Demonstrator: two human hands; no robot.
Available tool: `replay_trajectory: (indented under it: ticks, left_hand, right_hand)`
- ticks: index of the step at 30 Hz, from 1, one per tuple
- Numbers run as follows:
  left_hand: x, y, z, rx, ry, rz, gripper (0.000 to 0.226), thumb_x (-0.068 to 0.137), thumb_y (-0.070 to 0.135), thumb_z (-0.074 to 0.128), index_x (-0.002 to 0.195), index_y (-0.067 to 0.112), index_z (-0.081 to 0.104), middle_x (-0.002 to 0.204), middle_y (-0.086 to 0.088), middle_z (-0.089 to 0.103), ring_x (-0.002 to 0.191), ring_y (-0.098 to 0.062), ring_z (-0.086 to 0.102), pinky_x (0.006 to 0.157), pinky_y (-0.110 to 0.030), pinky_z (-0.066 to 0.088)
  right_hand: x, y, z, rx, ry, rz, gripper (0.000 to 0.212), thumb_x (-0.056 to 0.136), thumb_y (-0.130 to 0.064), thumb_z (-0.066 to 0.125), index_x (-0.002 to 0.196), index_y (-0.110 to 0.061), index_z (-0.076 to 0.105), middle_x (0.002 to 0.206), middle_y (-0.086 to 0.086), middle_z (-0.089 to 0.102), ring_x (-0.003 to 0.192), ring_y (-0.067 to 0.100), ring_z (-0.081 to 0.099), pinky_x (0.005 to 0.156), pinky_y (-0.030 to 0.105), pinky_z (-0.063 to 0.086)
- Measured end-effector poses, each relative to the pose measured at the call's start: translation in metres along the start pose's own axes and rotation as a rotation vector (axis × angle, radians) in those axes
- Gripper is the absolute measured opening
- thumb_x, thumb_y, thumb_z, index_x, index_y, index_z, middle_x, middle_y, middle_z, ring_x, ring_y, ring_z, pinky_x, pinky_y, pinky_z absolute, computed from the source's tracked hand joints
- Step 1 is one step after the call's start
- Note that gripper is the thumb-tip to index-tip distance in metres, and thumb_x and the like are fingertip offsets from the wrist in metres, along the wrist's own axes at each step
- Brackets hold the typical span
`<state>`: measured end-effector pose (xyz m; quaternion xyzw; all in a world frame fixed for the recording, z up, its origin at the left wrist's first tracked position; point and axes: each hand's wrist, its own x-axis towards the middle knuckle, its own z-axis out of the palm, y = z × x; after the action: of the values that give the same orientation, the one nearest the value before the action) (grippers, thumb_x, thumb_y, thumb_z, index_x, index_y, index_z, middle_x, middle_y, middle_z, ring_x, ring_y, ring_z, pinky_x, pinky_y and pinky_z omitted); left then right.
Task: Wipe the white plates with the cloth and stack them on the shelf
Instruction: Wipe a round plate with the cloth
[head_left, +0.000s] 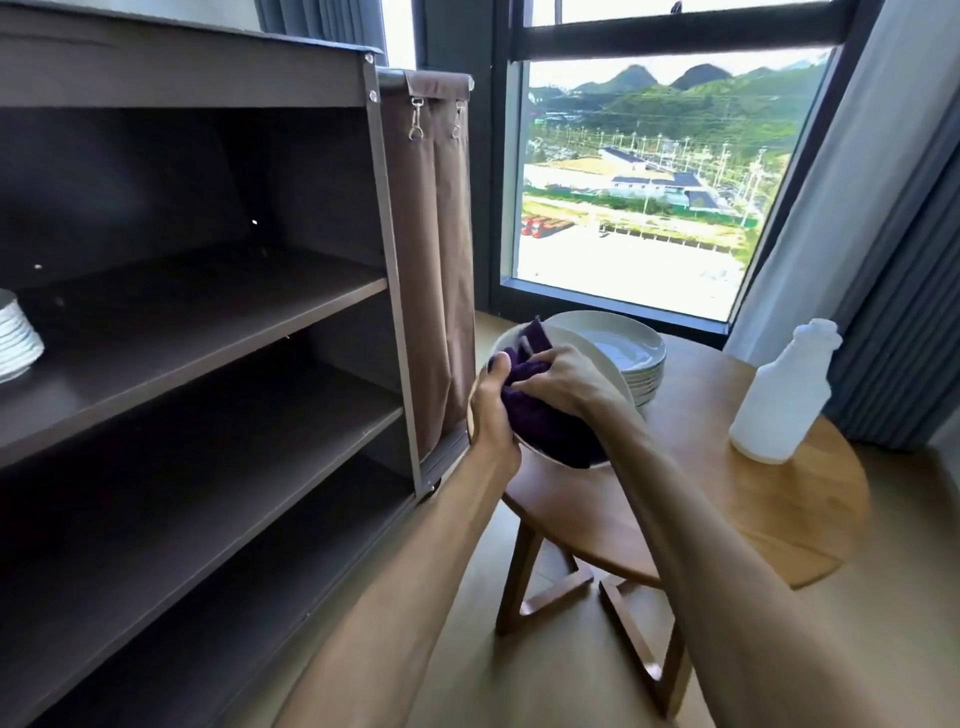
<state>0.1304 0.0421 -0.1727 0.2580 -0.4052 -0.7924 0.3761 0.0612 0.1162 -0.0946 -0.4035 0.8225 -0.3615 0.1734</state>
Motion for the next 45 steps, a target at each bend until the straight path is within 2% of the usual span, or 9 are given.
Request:
replay_trajectory:
  ticks: [7,15,22,27,30,32,38,42,45]
  left_hand:
    - [-0.001,0.01,-0.002,-0.04,0.031,-0.052,0.06,0.091,0.054,0.062,0.136,0.014,0.057,0.129,-0.018,0.065,0.116,-0.036,0.065,0.096,-0.05,0.056]
    - [-0.021,-0.004,-0.026,0.154,-0.015,0.035,0.044,0.103,0.051,0.043,0.133,0.024,0.061,0.126,-0.014,0.069,0.117,-0.036,0.065,0.099,-0.054,0.056]
    - [-0.039,-0.014,-0.02,0.23,-0.163,0.053,0.038,0.104,0.043,0.044,0.134,0.026,0.061,0.128,-0.018,0.067,0.118,-0.037,0.065,0.103,-0.058,0.052]
    - [-0.034,-0.005,-0.007,0.25,-0.147,0.097,0.045,0.099,0.052,0.051,0.134,0.028,0.064,0.127,-0.009,0.07,0.122,-0.028,0.065,0.108,-0.053,0.05]
    - [-0.028,0.003,-0.006,0.243,-0.123,0.136,0.062,0.092,0.065,0.054,0.137,0.024,0.064,0.126,-0.006,0.072,0.116,-0.022,0.069,0.094,-0.038,0.058]
    - [-0.028,0.004,-0.007,0.198,-0.133,0.125,0.061,0.093,0.063,0.056,0.135,0.02,0.066,0.125,-0.009,0.072,0.113,-0.025,0.07,0.087,-0.035,0.06]
    - [-0.018,0.014,-0.022,0.036,-0.061,-0.015,0.075,0.073,0.061,0.08,0.132,0.018,0.065,0.134,-0.024,0.063,0.121,-0.042,0.063,0.102,-0.062,0.051]
    - [-0.021,0.017,-0.031,0.135,-0.108,0.118,0.051,0.079,0.06,0.067,0.122,0.034,0.07,0.13,-0.017,0.066,0.124,-0.042,0.06,0.104,-0.066,0.048]
    - [-0.029,0.012,-0.031,0.178,-0.07,0.152,0.061,0.084,0.054,0.06,0.136,0.023,0.063,0.132,-0.012,0.067,0.123,-0.033,0.063,0.106,-0.058,0.05]
  right_hand:
    - [-0.008,0.016,0.012,-0.213,-0.047,0.349,0.066,0.058,-0.045,0.078,0.117,-0.018,0.061,0.107,0.006,0.064,0.103,0.029,0.064,0.093,0.04,0.055]
    - [-0.02,0.051,0.016,-0.25,0.342,0.263,0.016,0.083,-0.024,0.066,0.092,-0.014,0.057,0.092,0.011,0.063,0.1,0.037,0.066,0.081,0.036,0.049]
    - [-0.006,0.034,0.013,-0.054,0.548,0.085,0.029,0.072,-0.023,0.07,0.1,-0.014,0.073,0.095,0.01,0.073,0.095,0.033,0.068,0.081,0.035,0.055]
    - [-0.019,0.02,0.014,0.154,0.425,-0.123,0.021,0.074,-0.027,0.079,0.092,-0.018,0.075,0.084,0.002,0.072,0.083,0.014,0.068,0.073,0.027,0.052]
    - [-0.033,0.011,0.008,0.211,0.236,-0.184,0.011,0.083,-0.017,0.076,0.094,-0.015,0.075,0.076,-0.005,0.066,0.062,-0.01,0.059,0.055,0.006,0.04]
    - [-0.034,0.006,0.003,0.21,0.123,-0.149,0.012,0.085,-0.013,0.074,0.096,-0.009,0.076,0.073,-0.005,0.064,0.061,-0.004,0.06,0.049,0.005,0.039]
    - [-0.026,0.011,0.01,-0.154,-0.218,0.135,0.031,0.082,-0.027,0.078,0.112,-0.024,0.072,0.08,-0.006,0.061,0.068,0.008,0.059,0.053,0.017,0.046]
    - [-0.02,0.041,0.023,-0.236,-0.029,0.301,0.052,0.063,-0.034,0.085,0.11,-0.023,0.067,0.109,0.007,0.069,0.1,0.027,0.067,0.085,0.032,0.055]
    - [-0.017,0.051,0.021,-0.279,0.21,0.278,0.041,0.073,-0.028,0.079,0.111,-0.016,0.067,0.111,0.014,0.068,0.108,0.035,0.065,0.084,0.033,0.048]
